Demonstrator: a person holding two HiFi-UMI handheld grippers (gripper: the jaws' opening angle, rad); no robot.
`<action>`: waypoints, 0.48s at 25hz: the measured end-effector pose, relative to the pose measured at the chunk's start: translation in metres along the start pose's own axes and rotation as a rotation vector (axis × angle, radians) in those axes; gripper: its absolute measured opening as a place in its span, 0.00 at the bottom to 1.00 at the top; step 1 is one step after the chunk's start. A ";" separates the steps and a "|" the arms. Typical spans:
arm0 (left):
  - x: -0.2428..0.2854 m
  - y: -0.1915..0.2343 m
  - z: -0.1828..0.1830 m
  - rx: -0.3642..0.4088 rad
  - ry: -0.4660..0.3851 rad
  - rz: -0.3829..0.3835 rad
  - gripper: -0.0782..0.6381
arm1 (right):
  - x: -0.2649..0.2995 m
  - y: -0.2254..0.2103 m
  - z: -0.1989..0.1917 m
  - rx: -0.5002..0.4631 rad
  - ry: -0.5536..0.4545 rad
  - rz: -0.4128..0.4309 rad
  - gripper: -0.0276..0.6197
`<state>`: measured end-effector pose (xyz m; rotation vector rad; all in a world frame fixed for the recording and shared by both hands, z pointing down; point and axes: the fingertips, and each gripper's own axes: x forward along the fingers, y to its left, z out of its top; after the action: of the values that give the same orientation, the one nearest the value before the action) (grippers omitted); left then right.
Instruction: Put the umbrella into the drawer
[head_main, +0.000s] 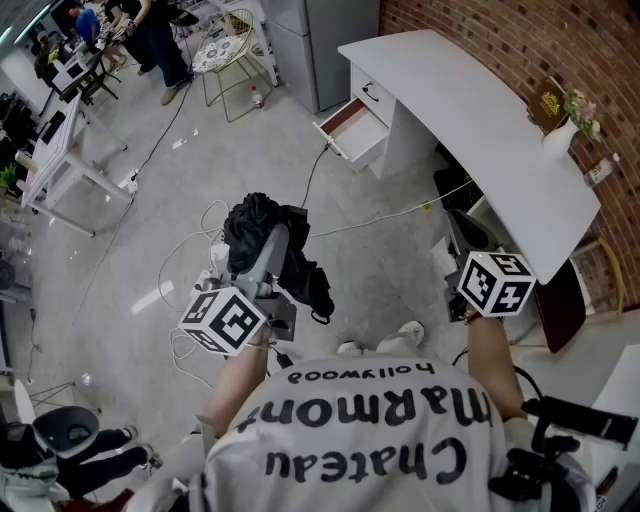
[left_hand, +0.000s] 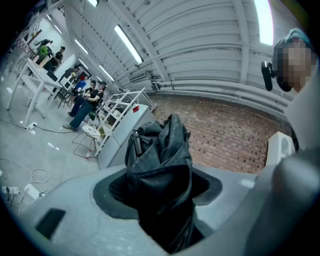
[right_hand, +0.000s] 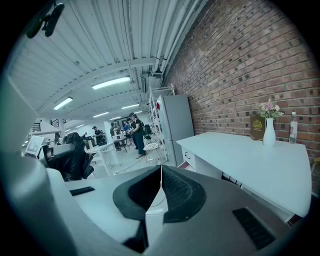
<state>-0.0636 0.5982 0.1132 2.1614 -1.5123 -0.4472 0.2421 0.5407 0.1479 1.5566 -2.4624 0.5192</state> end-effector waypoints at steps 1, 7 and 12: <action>-0.001 -0.001 0.001 0.001 -0.003 -0.001 0.47 | -0.001 0.001 0.000 -0.002 0.000 0.000 0.07; -0.003 -0.003 0.005 -0.001 -0.019 -0.004 0.47 | 0.001 0.004 -0.003 -0.010 0.010 0.009 0.07; -0.002 0.001 0.003 -0.010 -0.022 0.004 0.47 | 0.008 0.006 -0.008 -0.016 0.029 0.017 0.07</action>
<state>-0.0666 0.5989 0.1108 2.1518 -1.5229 -0.4780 0.2332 0.5397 0.1565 1.5122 -2.4548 0.5193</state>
